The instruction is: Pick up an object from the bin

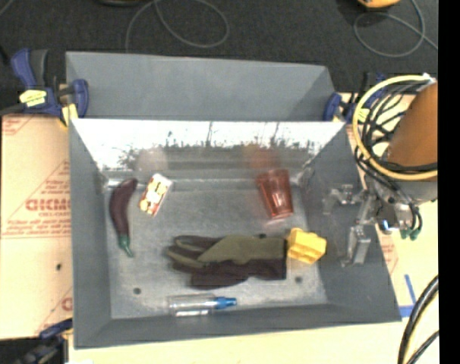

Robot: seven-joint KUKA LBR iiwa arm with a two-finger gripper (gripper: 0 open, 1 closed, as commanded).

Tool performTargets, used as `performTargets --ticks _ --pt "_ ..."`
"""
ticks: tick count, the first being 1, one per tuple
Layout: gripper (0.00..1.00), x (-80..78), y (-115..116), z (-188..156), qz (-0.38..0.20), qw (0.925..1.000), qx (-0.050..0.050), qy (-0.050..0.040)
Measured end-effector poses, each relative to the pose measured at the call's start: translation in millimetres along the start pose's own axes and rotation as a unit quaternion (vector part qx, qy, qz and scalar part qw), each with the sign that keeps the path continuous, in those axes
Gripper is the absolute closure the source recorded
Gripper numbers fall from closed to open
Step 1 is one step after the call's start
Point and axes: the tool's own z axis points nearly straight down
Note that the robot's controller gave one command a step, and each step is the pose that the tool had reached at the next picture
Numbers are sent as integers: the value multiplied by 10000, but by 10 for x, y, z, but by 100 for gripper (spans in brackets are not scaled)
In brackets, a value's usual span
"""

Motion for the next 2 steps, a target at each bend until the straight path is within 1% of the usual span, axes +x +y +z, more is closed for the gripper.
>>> performTargets --ticks 1,2 --pt "0 -15 7 -45 -20 10000 9 -41" --pt "0 3 50 302 -332 9994 18 -62"
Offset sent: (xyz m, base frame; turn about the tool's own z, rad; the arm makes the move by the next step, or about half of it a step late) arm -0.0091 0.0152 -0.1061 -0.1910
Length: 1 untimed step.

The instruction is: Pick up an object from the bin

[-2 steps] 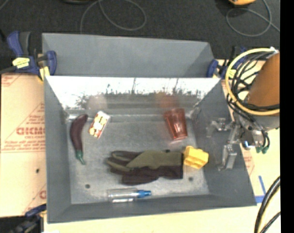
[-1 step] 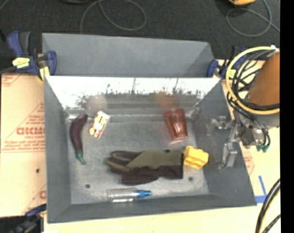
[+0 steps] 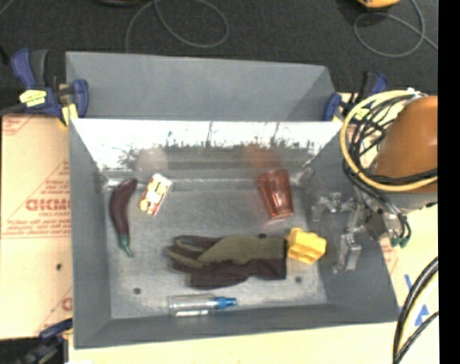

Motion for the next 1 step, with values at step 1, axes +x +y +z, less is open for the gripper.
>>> performTargets --ticks 1 --pt "0 -20 -132 592 -350 9994 2 -9"
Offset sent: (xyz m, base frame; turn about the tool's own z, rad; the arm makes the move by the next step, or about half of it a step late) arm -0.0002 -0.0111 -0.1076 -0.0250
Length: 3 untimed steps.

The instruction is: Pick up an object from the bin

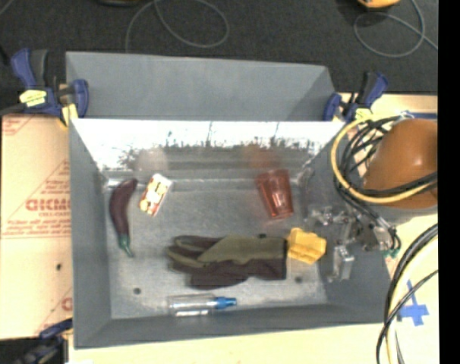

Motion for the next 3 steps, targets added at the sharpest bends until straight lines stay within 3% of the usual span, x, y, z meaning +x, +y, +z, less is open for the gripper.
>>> performTargets --ticks 1,2,3 --pt "100 11 8 457 212 9998 20 -40" --pt "100 10 8 457 206 9998 21 -40" --pt "100 -12 46 75 303 9995 7 -14"
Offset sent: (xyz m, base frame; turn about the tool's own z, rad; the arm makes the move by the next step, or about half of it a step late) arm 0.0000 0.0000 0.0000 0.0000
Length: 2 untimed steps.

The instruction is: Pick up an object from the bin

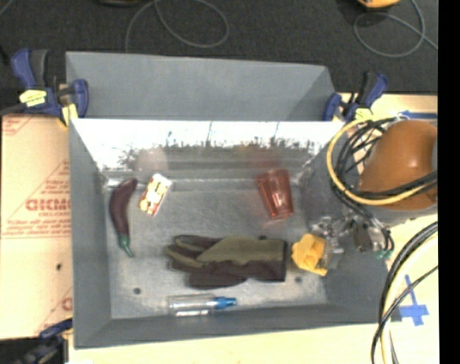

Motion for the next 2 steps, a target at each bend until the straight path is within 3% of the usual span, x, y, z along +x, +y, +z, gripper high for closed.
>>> performTargets --ticks 1,2 --pt "100 10 -38 -564 -77 10000 12 -18" --pt "100 0 -48 -1175 217 9998 3 -13"
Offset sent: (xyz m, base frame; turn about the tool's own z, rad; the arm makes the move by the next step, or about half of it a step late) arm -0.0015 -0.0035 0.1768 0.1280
